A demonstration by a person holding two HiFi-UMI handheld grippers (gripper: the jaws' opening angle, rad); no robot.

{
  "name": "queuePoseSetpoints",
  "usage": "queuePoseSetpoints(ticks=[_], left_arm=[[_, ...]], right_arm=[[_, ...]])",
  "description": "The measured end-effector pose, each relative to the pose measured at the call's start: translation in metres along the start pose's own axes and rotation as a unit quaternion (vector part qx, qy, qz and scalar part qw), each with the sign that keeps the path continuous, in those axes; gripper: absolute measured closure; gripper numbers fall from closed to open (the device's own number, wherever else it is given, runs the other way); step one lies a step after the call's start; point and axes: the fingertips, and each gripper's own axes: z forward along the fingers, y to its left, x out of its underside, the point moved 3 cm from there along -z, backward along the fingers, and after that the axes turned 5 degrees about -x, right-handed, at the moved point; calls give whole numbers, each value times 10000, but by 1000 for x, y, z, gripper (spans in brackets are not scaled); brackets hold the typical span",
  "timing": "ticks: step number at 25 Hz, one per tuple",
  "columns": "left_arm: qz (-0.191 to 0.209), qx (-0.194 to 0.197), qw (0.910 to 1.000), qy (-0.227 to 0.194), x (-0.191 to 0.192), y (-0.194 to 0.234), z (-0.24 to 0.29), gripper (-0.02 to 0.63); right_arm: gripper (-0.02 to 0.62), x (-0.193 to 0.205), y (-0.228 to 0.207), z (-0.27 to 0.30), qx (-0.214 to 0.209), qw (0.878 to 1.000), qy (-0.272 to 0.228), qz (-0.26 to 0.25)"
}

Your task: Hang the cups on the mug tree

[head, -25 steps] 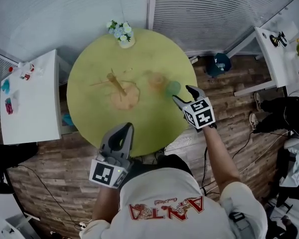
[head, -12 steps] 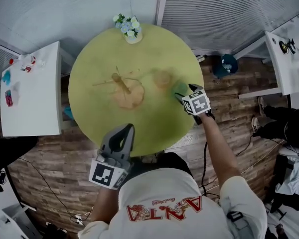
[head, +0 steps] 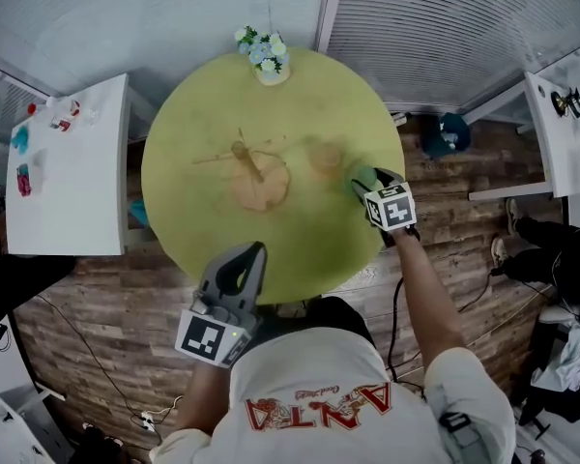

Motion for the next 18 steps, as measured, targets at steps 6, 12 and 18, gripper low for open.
queuePoseSetpoints(ticks=[6, 12, 18], left_arm=[[-9, 56, 9999, -85, -2, -1, -5, 597], [-82, 19, 9999, -142, -4, 1, -15, 597], [-126, -150, 9996, -180, -5, 14, -31, 597]], right_arm=[[337, -31, 15, -56, -307, 9933, -938, 605], [337, -84, 57, -97, -1027, 9713, -1914, 974], [337, -108, 100, -72, -1788, 9494, -2082, 1527]])
